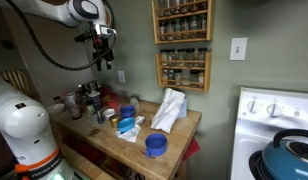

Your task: Move the white and black container to the right.

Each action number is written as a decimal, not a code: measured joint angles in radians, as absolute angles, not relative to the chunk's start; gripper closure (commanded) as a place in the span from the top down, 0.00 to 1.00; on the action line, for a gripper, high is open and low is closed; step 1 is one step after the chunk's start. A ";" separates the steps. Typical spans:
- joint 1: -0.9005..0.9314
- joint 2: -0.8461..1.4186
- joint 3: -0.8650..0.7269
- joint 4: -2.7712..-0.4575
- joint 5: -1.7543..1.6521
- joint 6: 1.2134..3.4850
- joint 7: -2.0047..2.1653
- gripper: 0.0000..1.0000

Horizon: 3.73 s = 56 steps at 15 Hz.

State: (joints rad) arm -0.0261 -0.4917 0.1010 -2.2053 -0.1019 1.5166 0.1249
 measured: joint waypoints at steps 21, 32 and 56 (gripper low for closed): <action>0.142 -0.275 0.129 -2.211 0.085 1.649 -0.102 1.00; 0.285 -0.139 0.266 -2.142 0.105 1.902 -0.225 1.00; 0.360 0.176 0.351 -2.016 -0.135 2.139 0.272 1.00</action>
